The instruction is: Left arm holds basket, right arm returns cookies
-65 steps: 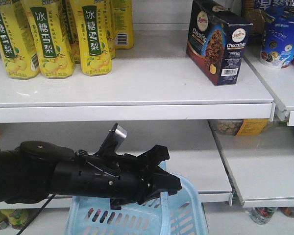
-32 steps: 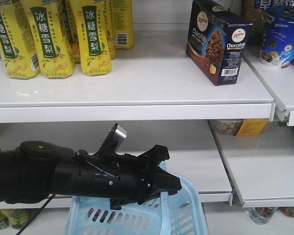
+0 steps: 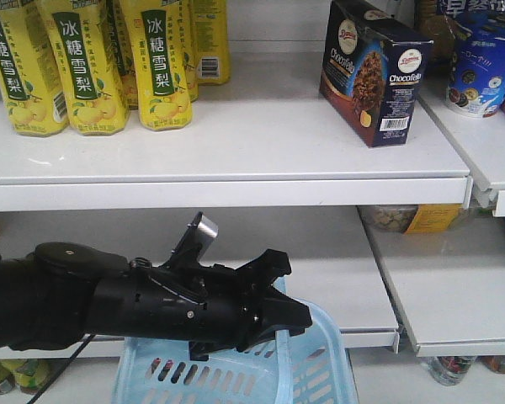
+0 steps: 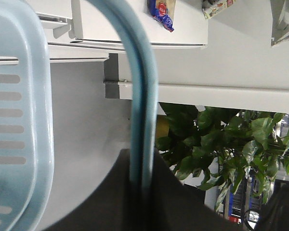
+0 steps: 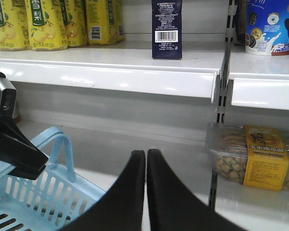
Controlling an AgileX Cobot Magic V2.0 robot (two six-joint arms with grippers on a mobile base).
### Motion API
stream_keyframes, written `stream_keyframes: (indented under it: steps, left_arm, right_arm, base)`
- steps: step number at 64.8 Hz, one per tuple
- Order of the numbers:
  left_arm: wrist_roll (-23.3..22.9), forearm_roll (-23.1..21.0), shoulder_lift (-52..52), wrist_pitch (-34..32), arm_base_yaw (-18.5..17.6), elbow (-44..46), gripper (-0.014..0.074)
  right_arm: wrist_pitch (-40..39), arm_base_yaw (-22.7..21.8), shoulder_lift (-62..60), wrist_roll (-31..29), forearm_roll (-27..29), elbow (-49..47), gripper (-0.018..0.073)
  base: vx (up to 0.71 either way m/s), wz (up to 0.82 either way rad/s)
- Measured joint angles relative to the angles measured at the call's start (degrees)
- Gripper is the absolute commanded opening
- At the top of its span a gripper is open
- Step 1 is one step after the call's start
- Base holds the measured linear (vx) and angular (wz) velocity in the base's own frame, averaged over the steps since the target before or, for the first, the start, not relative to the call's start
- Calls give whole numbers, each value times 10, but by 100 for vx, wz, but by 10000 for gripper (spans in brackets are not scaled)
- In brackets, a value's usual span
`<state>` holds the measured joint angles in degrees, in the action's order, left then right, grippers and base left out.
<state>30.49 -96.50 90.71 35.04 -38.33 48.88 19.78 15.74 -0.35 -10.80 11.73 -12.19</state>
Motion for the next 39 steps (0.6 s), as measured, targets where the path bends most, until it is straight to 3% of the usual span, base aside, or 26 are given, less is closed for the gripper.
stream_keyframes:
  steps: [26, 39]
  left_arm:
    - [3, 0, 0, 0, 0, 0, -6]
    - [64, 21, -24, 11, -3, -1, -6]
  right_arm:
    - [1, 0, 0, 0, 0, 0, -8]
    - [1, 0, 0, 0, 0, 0, -8]
  base:
    - [0, 0]
    - [0, 0]
